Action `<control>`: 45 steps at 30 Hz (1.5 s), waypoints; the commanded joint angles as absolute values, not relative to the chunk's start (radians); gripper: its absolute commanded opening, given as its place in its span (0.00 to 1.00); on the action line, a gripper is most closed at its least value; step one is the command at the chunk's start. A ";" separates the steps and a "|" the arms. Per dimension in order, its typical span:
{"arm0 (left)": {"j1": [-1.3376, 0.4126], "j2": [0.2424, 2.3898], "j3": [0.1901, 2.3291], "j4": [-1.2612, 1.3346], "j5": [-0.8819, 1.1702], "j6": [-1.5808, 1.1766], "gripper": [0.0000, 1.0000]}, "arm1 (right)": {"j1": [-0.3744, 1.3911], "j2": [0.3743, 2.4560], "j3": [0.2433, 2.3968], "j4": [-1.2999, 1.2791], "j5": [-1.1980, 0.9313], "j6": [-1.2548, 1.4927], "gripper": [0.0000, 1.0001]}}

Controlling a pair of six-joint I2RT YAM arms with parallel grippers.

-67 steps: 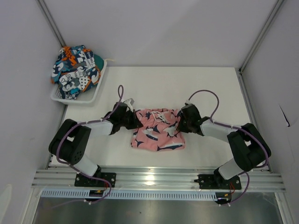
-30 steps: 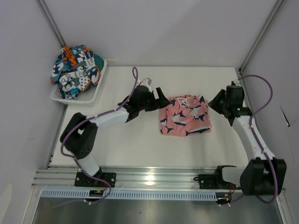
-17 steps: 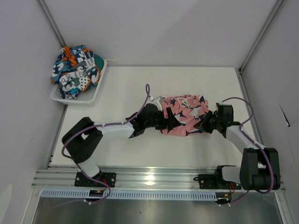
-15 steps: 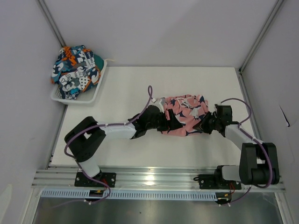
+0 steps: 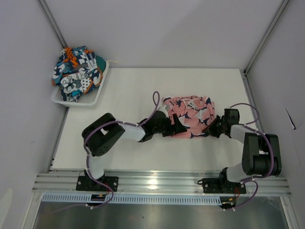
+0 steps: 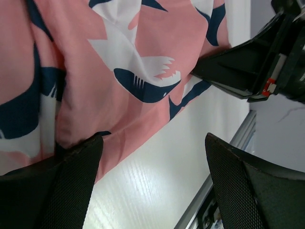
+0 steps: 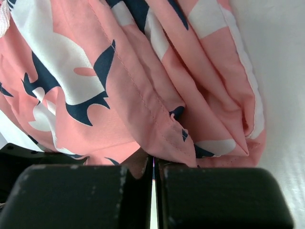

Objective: Fold and stack the shorts
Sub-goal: Neatly place the folded shorts to the corner

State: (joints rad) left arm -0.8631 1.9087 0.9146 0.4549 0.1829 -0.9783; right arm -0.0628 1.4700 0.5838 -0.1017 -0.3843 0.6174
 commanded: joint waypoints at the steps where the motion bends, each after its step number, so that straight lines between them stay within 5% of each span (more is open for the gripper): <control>1: -0.828 1.982 0.867 0.492 0.161 -1.025 0.91 | -0.109 1.480 0.606 -0.110 -0.325 0.575 0.00; 12: -0.825 1.962 0.839 0.545 0.172 -1.019 0.90 | -0.183 1.367 0.681 -0.267 -0.193 0.551 0.03; 17: -0.836 1.858 0.825 0.534 0.199 -1.034 0.90 | -0.181 1.237 0.776 -0.416 -0.241 0.525 0.73; 22: -0.839 1.692 0.865 0.341 0.206 -1.005 0.94 | -0.131 1.112 0.741 -0.471 -0.302 0.616 0.74; 29: -0.835 1.470 0.871 0.164 0.192 -0.959 0.99 | 0.168 0.866 0.582 -0.448 -0.126 0.966 0.80; 31: -0.830 1.419 0.845 0.123 0.166 -0.945 0.99 | 0.307 0.812 0.516 -0.428 0.000 1.111 0.94; 33: -0.815 1.341 0.819 0.079 0.126 -0.933 0.99 | 0.389 0.766 0.464 -0.411 0.149 1.188 0.99; 45: -0.701 0.939 0.630 -0.182 0.006 -0.848 0.99 | 0.629 1.048 0.342 -0.065 0.363 1.563 0.93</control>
